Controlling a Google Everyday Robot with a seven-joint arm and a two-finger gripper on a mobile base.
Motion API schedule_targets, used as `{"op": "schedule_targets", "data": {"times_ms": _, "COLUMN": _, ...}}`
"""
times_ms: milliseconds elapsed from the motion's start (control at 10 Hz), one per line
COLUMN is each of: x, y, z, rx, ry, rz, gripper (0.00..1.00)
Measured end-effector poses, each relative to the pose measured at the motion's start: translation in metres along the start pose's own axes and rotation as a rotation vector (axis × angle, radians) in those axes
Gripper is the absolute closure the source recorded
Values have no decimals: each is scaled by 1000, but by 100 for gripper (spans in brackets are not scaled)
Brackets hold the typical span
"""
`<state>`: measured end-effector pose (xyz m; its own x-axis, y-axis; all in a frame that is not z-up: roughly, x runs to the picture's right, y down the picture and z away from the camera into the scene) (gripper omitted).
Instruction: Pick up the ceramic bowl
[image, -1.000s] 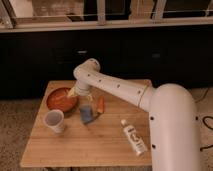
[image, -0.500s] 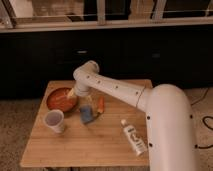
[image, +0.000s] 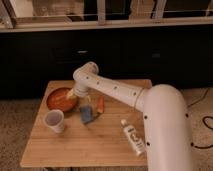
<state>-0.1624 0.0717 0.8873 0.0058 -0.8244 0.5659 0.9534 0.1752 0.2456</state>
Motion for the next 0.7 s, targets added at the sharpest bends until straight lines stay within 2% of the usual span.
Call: {"op": "schedule_targets", "data": {"times_ms": 700, "x": 6, "y": -4, "z": 20, "rx": 15, "ry": -3, "rz": -1, "gripper": 20}}
